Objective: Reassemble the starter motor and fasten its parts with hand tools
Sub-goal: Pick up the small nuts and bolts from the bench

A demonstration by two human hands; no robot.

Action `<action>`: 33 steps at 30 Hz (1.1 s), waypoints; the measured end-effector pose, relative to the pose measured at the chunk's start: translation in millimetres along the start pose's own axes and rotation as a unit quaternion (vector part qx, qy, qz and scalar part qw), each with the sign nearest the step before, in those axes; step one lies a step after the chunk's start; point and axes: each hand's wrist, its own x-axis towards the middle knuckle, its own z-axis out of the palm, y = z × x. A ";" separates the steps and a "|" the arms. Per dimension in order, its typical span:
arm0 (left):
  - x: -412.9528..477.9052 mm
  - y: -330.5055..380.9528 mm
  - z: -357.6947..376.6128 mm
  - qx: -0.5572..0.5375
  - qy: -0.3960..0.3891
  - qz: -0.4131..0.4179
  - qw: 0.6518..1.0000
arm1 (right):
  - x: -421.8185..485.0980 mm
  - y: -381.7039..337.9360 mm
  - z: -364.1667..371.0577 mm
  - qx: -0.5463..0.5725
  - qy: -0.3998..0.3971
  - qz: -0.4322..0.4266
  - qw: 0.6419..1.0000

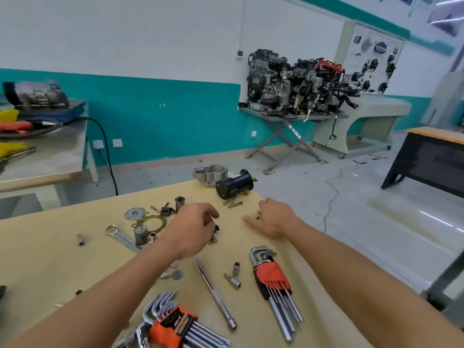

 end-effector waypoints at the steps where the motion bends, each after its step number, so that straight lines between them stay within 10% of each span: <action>1: 1.1 -1.4 2.2 -0.001 -0.001 0.002 1.000 | 3.1 -4.4 4.4 -0.028 0.010 -0.022 0.999; 19: -5.8 19.3 -2.8 -0.251 0.039 -0.088 0.963 | 1.5 -29.6 12.2 0.024 0.029 -0.075 0.996; 26: -13.4 25.6 -3.7 -0.628 0.050 -0.337 0.699 | -29.7 -71.9 -21.9 0.388 0.143 -0.072 0.908; 33: -8.7 52.0 2.2 -0.879 0.071 -0.314 0.353 | -59.3 -137.6 -79.3 0.292 0.132 -0.241 0.916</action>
